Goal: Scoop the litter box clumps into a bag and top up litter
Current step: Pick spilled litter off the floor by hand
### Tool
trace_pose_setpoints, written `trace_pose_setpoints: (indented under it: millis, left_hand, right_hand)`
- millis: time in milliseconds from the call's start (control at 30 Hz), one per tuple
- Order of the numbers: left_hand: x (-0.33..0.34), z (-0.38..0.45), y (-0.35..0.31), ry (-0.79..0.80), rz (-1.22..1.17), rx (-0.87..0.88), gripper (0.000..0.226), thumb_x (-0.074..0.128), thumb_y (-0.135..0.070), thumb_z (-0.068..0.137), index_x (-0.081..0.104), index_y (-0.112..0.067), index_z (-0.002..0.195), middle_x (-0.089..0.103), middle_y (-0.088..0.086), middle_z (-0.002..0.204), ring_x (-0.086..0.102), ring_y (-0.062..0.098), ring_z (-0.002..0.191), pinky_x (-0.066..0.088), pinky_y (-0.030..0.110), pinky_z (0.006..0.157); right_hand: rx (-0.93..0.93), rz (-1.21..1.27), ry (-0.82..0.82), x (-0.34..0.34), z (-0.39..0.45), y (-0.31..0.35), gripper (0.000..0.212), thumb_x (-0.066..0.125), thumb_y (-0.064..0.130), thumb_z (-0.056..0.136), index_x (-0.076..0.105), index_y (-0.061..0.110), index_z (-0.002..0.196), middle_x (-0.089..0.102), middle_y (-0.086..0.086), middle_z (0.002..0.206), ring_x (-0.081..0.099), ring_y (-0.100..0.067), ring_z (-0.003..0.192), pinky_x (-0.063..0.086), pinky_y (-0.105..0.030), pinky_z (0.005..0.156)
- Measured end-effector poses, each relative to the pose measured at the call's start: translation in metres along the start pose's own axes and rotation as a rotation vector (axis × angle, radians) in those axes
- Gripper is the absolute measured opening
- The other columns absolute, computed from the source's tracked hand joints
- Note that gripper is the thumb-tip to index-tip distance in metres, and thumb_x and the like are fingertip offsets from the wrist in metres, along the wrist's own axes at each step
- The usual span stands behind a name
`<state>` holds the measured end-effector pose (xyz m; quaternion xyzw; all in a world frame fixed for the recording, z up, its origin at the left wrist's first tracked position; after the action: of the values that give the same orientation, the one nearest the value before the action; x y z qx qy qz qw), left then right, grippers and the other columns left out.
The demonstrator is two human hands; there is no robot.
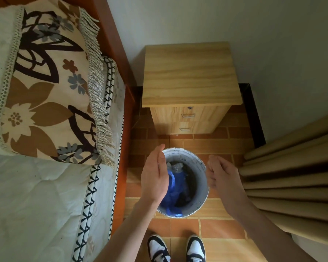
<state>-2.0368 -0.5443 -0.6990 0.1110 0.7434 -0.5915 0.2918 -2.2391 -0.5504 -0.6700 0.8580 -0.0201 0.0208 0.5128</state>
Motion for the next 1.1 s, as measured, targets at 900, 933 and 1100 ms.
trace_pose_setpoints:
  millis: [900,933,1100]
  left_hand:
    - [0.004,-0.014,0.017,0.105,0.735,0.403,0.056,0.031,-0.039,0.108,0.042,-0.011,0.154,0.047,0.007,0.159,0.039,0.023,0.150,0.031,0.042,0.125]
    - [0.003,-0.014,0.019,0.105,0.736,0.395,0.056,0.031,-0.039,0.108,0.042,-0.011,0.154,0.047,0.006,0.159,0.039,0.023,0.150,0.030,0.041,0.125]
    - [0.000,-0.015,0.023,0.112,0.740,0.374,0.055,0.029,-0.037,0.107,0.042,-0.011,0.154,0.046,0.006,0.159,0.039,0.022,0.150,0.029,0.042,0.125]
  right_hand:
    - [-0.253,-1.194,-0.024,0.019,0.027,0.019,0.024,0.036,0.036,0.108,0.046,0.021,0.092,0.051,0.003,0.067,0.043,-0.013,0.055,0.034,-0.033,0.058]
    - [-0.248,-1.227,-0.012,0.020,0.028,0.019,0.022,0.035,0.036,0.108,0.043,0.023,0.092,0.049,0.006,0.066,0.042,-0.011,0.055,0.031,-0.031,0.054]
    - [-0.280,-1.288,0.039,0.025,0.033,0.017,0.022,0.035,0.037,0.108,0.041,0.024,0.092,0.053,0.004,0.068,0.047,-0.007,0.056,0.025,-0.021,0.048]
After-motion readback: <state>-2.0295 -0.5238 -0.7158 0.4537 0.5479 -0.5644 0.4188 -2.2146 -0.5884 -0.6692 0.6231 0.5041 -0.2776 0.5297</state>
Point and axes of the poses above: each hand's wrist, its own z-axis towards the middle knuckle, its own x-axis out of the palm, y = z × x, the point moved 6 cm from there along z, towards the middle knuckle
